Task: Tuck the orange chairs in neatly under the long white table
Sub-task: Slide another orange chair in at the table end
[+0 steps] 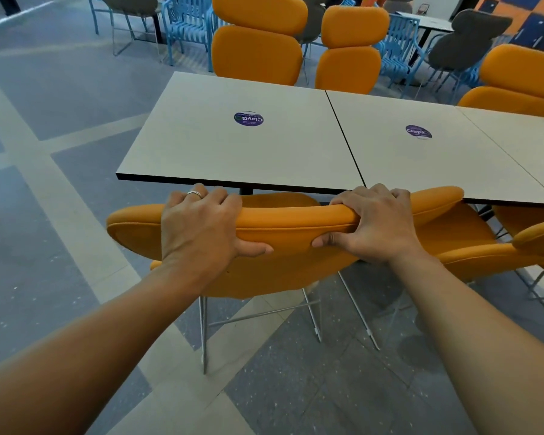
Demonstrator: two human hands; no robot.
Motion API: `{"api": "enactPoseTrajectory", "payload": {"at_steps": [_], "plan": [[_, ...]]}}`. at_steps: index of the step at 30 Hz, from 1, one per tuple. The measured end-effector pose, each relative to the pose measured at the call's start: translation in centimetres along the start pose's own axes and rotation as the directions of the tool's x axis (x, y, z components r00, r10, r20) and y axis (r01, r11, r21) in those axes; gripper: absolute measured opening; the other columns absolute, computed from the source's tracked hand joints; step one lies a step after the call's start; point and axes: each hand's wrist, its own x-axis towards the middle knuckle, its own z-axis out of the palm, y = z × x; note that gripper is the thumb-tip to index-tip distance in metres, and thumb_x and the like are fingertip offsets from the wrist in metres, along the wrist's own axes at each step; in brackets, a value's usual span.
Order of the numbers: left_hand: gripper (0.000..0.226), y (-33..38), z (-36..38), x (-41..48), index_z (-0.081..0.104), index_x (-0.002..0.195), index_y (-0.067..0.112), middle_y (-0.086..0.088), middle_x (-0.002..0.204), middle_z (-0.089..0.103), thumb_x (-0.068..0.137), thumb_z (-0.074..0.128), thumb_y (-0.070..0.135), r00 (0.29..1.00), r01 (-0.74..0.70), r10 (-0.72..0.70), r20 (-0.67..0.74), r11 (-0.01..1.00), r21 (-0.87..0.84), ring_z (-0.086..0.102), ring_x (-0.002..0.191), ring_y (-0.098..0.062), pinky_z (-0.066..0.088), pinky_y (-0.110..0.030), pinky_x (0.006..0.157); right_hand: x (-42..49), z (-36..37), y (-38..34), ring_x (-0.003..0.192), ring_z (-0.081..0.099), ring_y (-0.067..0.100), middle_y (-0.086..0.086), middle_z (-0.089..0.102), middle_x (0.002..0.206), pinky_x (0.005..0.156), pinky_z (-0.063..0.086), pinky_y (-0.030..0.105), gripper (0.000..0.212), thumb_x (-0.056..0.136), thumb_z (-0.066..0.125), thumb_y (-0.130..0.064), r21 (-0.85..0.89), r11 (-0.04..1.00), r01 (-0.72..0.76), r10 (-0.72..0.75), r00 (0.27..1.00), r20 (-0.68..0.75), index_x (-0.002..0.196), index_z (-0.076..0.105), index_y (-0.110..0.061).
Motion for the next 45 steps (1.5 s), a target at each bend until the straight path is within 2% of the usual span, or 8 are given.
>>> {"api": "enactPoseTrajectory", "payload": {"at_steps": [8, 15, 24, 31, 36, 39, 41, 45], "plan": [[0.082, 0.6, 1.2, 2.5, 0.065, 0.093, 0.020, -0.004, 0.092, 0.069, 0.061, 0.044, 0.093, 1.000, 0.017, -0.017, -0.012, 1.000, 0.016, 0.061, 0.088, -0.029, 0.041, -0.042, 0.079, 2.3, 0.9, 1.7, 0.105, 0.055, 0.021, -0.009, 0.067, 0.106, 0.091, 0.033, 0.045, 0.082, 0.059, 0.042, -0.098, 0.037, 0.999, 0.016, -0.015, 0.999, -0.035, 0.112, 0.063, -0.039], [0.090, -0.4, 2.0, 4.7, 0.066, 0.098, 0.020, -0.006, 0.095, 0.069, 0.061, 0.035, 0.096, 0.998, 0.058, -0.059, 0.023, 0.997, 0.044, 0.061, 0.088, -0.031, 0.042, -0.046, 0.082, 5.1, 1.8, 2.0, 0.102, 0.054, 0.018, -0.010, 0.065, 0.103, 0.089, 0.032, 0.043, 0.080, 0.061, 0.040, -0.098, 0.046, 0.998, 0.032, -0.030, 0.999, -0.043, 0.109, 0.063, -0.039], [0.088, -0.7, 2.4, 5.7, 0.065, 0.098, 0.021, -0.005, 0.096, 0.069, 0.061, 0.037, 0.096, 0.997, 0.074, -0.075, 0.030, 0.996, 0.052, 0.062, 0.089, -0.031, 0.042, -0.046, 0.082, 6.2, 2.1, 2.2, 0.103, 0.054, 0.018, -0.011, 0.066, 0.104, 0.090, 0.033, 0.043, 0.079, 0.061, 0.040, -0.099, 0.042, 0.999, 0.035, -0.033, 0.998, -0.046, 0.108, 0.064, -0.039], [0.086, -0.2, 2.0, 4.8, 0.064, 0.107, 0.024, -0.004, 0.106, 0.068, 0.062, 0.041, 0.093, 0.992, 0.125, -0.126, 0.027, 0.992, 0.034, 0.061, 0.098, -0.029, 0.040, -0.047, 0.088, 5.7, 1.8, 2.0, 0.103, 0.053, 0.018, -0.010, 0.066, 0.106, 0.090, 0.032, 0.043, 0.082, 0.059, 0.039, -0.099, 0.049, 0.998, 0.028, -0.027, 0.999, -0.022, 0.110, 0.063, -0.039], [0.079, -0.5, 1.5, 4.0, 0.060, 0.117, 0.026, -0.002, 0.114, 0.066, 0.068, 0.047, 0.087, 0.993, 0.104, -0.103, 0.065, 0.994, -0.020, 0.058, 0.106, -0.027, 0.038, -0.047, 0.094, 5.5, 1.2, 1.7, 0.108, 0.052, 0.018, -0.011, 0.064, 0.110, 0.090, 0.029, 0.041, 0.081, 0.057, 0.045, -0.096, 0.059, 0.998, 0.008, -0.009, 1.000, 0.019, 0.113, 0.062, -0.040], [0.080, -0.9, 0.8, 4.0, 0.055, 0.126, 0.031, 0.002, 0.120, 0.063, 0.073, 0.034, 0.086, 0.984, 0.108, -0.093, 0.154, 0.990, -0.091, 0.055, 0.112, -0.022, 0.035, -0.045, 0.100, 5.4, 1.0, 1.8, 0.113, 0.051, 0.018, -0.012, 0.063, 0.116, 0.095, 0.029, 0.044, 0.079, 0.059, 0.049, -0.092, 0.084, 0.996, 0.009, -0.014, 0.998, 0.063, 0.118, 0.060, -0.042], [0.081, -1.5, -0.1, 4.2, 0.053, 0.129, 0.033, 0.005, 0.123, 0.062, 0.074, 0.029, 0.087, 0.968, 0.139, -0.096, 0.230, 0.974, -0.179, 0.054, 0.113, -0.019, 0.035, -0.045, 0.102, 5.6, 0.6, 1.7, 0.114, 0.051, 0.016, -0.014, 0.064, 0.118, 0.097, 0.030, 0.045, 0.078, 0.062, 0.044, -0.093, 0.152, 0.988, 0.000, -0.015, 0.995, 0.099, 0.119, 0.060, -0.043], [0.068, -2.9, -1.5, 4.9, 0.058, 0.123, 0.031, 0.008, 0.114, 0.063, 0.079, 0.040, 0.080, 0.942, 0.218, -0.090, 0.322, 0.895, -0.389, 0.057, 0.101, -0.014, 0.050, -0.041, 0.091, 6.5, -0.2, 0.3, 0.105, 0.053, 0.010, -0.019, 0.065, 0.114, 0.100, 0.034, 0.046, 0.074, 0.069, 0.035, -0.095, 0.262, 0.964, -0.039, -0.010, 0.983, 0.183, 0.114, 0.063, -0.044]]}}
